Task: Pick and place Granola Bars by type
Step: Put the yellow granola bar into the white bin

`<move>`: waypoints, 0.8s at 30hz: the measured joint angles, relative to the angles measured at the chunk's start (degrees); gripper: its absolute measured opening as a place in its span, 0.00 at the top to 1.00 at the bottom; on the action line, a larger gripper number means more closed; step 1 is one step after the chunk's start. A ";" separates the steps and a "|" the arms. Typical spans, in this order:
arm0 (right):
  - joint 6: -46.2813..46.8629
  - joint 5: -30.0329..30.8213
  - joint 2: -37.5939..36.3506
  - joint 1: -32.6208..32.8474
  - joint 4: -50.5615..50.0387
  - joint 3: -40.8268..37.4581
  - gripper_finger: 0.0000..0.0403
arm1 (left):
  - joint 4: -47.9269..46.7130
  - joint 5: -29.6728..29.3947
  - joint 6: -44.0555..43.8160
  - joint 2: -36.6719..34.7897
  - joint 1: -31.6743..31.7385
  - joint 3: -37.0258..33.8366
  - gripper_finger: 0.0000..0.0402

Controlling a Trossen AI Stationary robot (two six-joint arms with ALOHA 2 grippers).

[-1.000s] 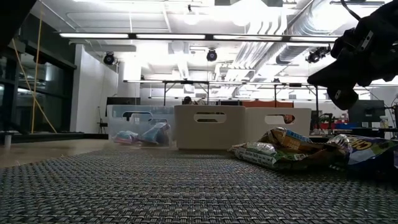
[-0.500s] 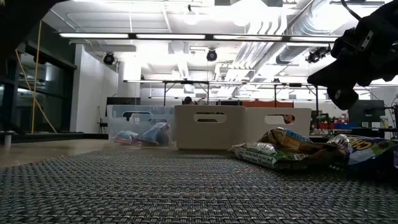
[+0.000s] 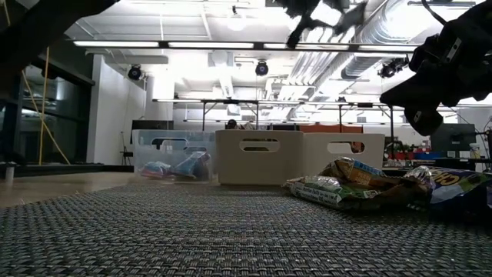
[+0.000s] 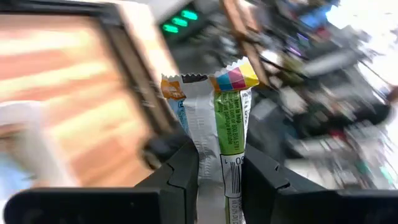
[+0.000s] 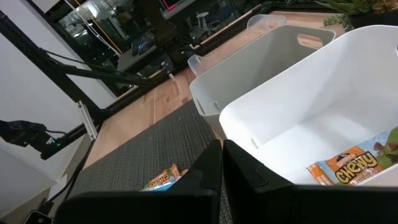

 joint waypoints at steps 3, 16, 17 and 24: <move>0.00 0.00 0.00 -0.01 0.00 0.00 1.00 | -4.09 -3.72 -3.11 0.00 1.65 0.00 0.79; 0.00 0.00 0.00 -0.01 -0.02 0.00 1.00 | -14.27 -6.69 -3.67 4.35 3.14 -0.09 0.79; 0.00 -0.01 0.00 -0.01 -0.02 0.00 1.00 | -12.96 -6.86 -3.66 5.41 2.97 0.05 0.79; 0.00 -0.03 0.28 0.00 -0.03 0.00 1.00 | -15.58 -5.34 -3.90 10.00 2.64 -0.04 0.79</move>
